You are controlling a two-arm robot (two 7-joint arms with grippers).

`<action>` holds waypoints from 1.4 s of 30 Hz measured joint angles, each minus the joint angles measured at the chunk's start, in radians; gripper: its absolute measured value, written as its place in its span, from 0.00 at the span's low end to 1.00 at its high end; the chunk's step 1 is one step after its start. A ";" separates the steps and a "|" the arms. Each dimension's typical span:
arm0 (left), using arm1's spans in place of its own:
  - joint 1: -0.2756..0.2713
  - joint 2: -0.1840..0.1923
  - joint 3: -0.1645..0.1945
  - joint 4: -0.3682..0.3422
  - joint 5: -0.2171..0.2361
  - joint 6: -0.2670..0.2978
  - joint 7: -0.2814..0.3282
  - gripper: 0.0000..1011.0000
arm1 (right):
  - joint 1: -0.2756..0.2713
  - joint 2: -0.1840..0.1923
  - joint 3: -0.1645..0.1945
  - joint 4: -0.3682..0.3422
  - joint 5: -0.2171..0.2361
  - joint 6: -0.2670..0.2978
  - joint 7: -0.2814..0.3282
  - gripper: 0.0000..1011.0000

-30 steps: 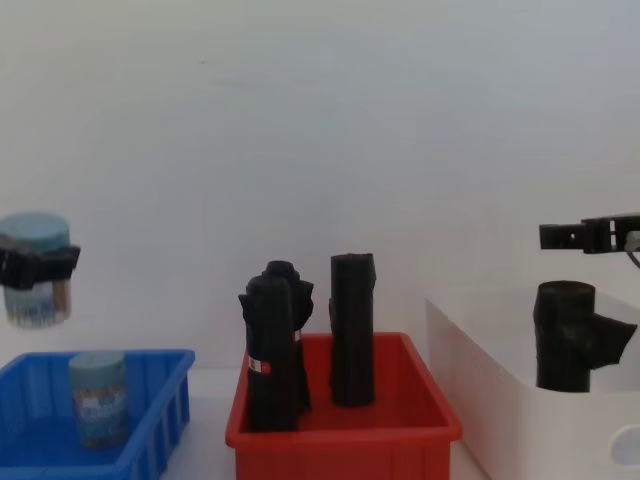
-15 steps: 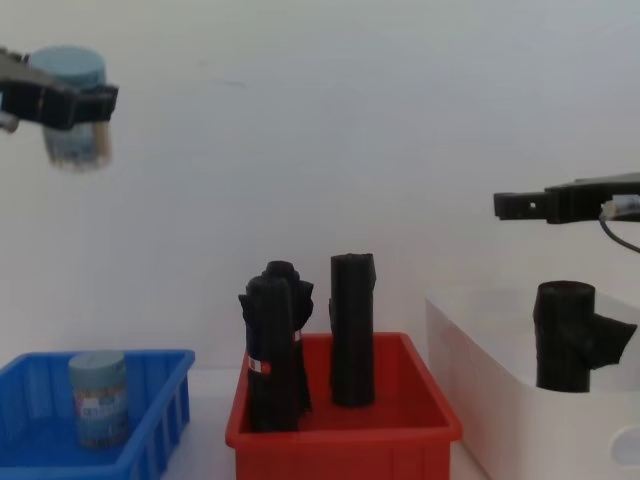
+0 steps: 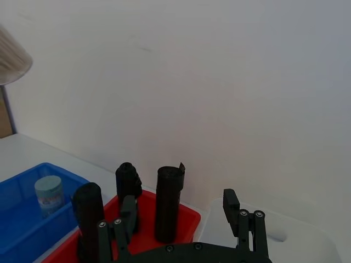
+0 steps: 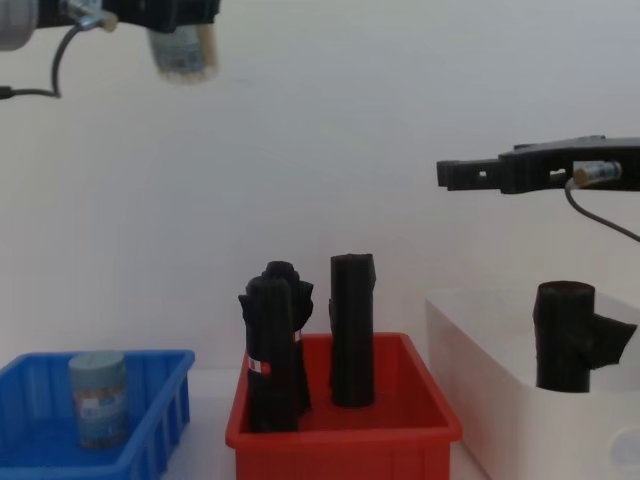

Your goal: Pick the cotton swabs from the blue box and place them into the white box.

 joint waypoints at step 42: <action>-0.096 -0.191 0.124 0.131 -0.024 -0.053 -0.227 0.67 | 0.103 -0.098 -0.106 0.120 -0.210 -0.146 0.079 0.99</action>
